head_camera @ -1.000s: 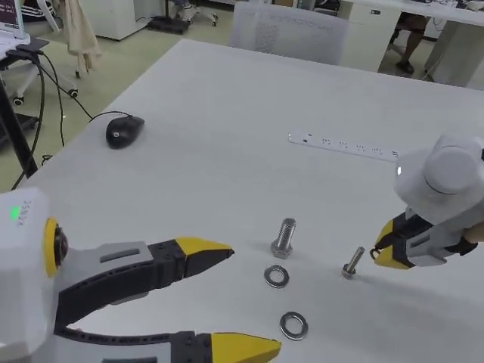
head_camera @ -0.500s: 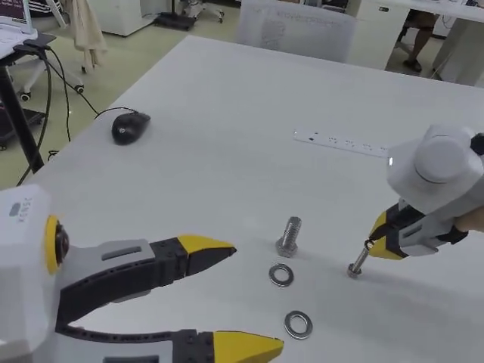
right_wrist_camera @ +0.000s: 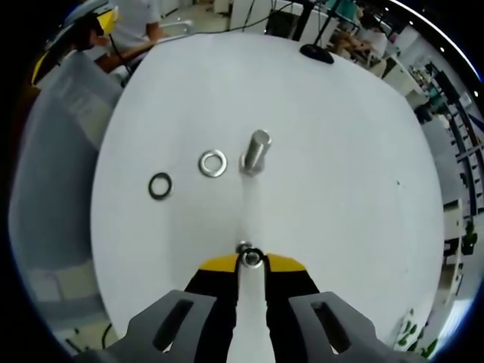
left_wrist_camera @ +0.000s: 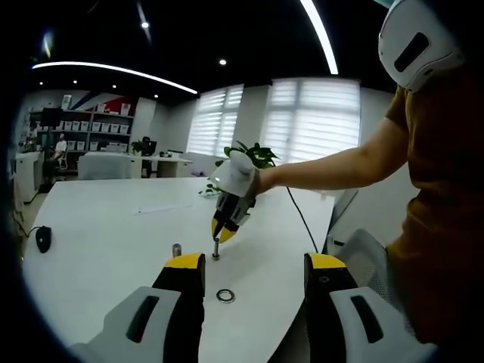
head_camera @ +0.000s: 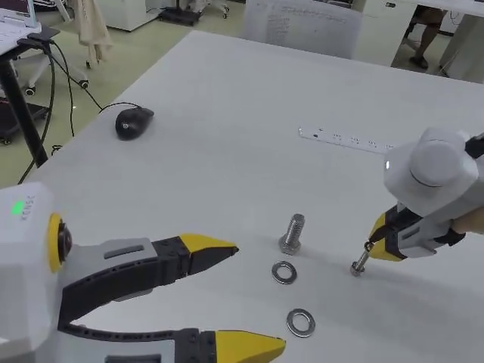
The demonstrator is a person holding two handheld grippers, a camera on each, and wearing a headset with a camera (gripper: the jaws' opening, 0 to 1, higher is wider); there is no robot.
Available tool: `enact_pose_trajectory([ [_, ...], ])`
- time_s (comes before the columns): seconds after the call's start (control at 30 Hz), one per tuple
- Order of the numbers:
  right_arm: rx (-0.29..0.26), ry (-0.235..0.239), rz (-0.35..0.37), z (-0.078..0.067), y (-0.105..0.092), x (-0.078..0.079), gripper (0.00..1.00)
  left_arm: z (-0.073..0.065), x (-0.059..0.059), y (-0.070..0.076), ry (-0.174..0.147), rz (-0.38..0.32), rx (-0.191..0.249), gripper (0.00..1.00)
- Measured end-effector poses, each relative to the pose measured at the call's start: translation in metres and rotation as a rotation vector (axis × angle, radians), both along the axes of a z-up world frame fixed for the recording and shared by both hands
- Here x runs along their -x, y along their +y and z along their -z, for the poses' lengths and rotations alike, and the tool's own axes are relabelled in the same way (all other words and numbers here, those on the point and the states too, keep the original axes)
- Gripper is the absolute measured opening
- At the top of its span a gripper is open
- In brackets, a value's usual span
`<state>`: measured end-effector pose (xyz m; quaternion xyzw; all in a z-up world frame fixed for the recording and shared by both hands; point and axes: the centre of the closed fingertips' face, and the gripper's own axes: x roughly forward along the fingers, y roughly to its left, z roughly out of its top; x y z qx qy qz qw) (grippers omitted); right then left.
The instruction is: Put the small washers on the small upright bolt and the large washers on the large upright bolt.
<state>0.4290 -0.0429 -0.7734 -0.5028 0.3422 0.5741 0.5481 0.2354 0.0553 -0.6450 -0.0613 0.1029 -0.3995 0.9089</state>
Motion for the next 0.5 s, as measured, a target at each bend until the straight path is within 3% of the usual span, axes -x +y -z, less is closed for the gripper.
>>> enact_pose_trajectory([
  [0.5, 0.027, 0.021, -0.013, 0.029, 0.0, -0.001, 0.13, 0.003, -0.002, 0.003, 0.012, -0.009, 0.004, 0.51],
])
